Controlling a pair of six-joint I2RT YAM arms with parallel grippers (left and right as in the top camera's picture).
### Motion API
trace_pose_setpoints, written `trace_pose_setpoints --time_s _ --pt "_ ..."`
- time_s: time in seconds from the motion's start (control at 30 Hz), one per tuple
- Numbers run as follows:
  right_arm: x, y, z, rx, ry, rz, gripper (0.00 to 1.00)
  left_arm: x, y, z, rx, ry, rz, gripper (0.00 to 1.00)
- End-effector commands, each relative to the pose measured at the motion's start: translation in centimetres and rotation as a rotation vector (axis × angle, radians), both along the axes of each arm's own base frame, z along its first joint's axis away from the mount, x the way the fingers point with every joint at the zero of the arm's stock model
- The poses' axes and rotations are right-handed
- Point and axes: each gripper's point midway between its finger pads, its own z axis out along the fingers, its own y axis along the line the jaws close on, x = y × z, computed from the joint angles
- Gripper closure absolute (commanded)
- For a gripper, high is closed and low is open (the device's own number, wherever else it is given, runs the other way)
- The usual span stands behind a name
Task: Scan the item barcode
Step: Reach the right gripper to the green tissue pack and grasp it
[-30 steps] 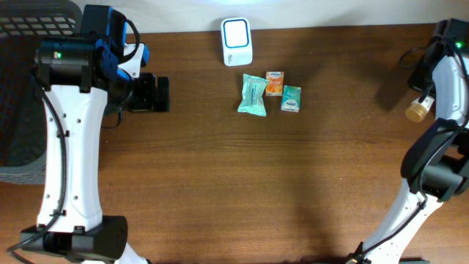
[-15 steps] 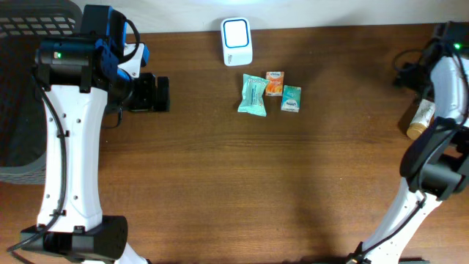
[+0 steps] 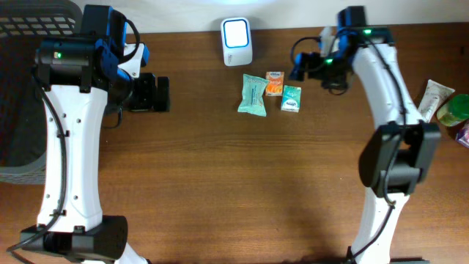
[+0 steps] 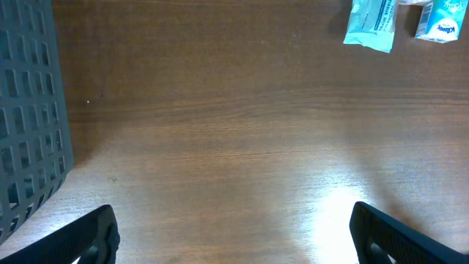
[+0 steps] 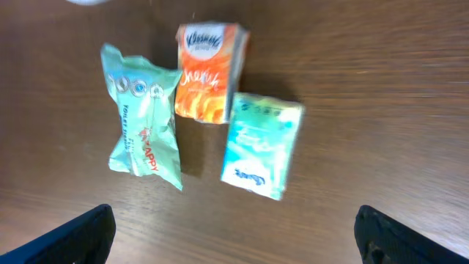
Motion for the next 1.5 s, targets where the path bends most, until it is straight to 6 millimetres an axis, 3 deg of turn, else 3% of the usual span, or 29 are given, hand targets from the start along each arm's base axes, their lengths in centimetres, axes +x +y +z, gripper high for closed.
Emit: trace_pose_setpoints --time_s 0.0,0.03,0.07,0.1,0.3,0.43,0.5,0.53,0.63,0.73,0.83,1.0,1.2,1.33,1.4,1.47 --pt "0.0 0.0 -4.4 -0.164 0.077 -0.056 0.01 -0.1 0.0 0.1 0.003 -0.005 -0.016 0.01" --pt "0.0 -0.3 -5.4 -0.212 0.096 -0.091 0.09 -0.1 0.0 0.1 0.004 -0.005 -0.016 0.01" --pt "0.0 -0.4 -5.9 -0.234 0.107 -0.11 0.27 -0.1 0.0 0.1 0.004 -0.005 -0.016 0.01" --pt "0.0 -0.4 -6.5 -0.246 0.115 -0.119 0.32 -0.1 0.0 0.1 0.003 -0.005 -0.016 0.01" --pt "0.1 -0.6 -9.2 -0.194 0.167 -0.13 0.36 -0.1 0.0 0.1 0.004 -0.005 -0.016 0.01" --pt "0.4 2.2 -10.8 0.0 0.174 -0.023 0.42 -0.1 0.0 0.1 0.003 -0.005 -0.016 0.01" --pt "-0.1 2.3 -11.8 0.003 0.2 -0.023 0.48 -0.1 0.0 0.1 0.003 -0.005 -0.016 0.01" --pt "-0.3 2.2 -12.3 0.002 0.21 -0.023 0.56 -0.1 0.0 0.1 0.004 -0.005 -0.016 0.01" --pt "-1.5 1.7 -13.0 0.0 0.262 -0.031 0.96 -0.1 0.0 0.1 0.004 -0.005 -0.016 0.01" --pt "-3.1 3.1 -11.2 0.17 0.278 0.103 0.96 -0.1 0.0 0.1 0.004 -0.005 -0.016 0.01" --pt "-5.3 4.9 -7.4 0.48 0.261 0.255 0.96 -0.1 0.0 0.1 0.004 -0.005 -0.016 0.01" --pt "-8.7 3.1 -6.0 0.538 0.316 0.349 0.96 -0.1 0.0 0.1 0.004 -0.005 -0.016 0.01" --pt "-7.3 2.8 -7.0 0.487 0.261 0.345 0.96 -0.1 0.0 0.1 0.004 -0.005 -0.016 0.01" --pt "-5.7 -1.4 -11.4 0.117 0.383 0.083 0.96 -0.1 0.0 0.1 0.003 -0.005 -0.016 0.01" --pt "-5.6 -1.9 -12.2 0.011 0.395 0.053 0.91 -0.1 0.0 0.1 0.004 -0.005 -0.016 0.01" --pt "-5.5 -1.0 -12.5 -0.023 0.385 0.075 0.86 -0.1 0.0 0.1 0.004 -0.005 -0.016 0.01"
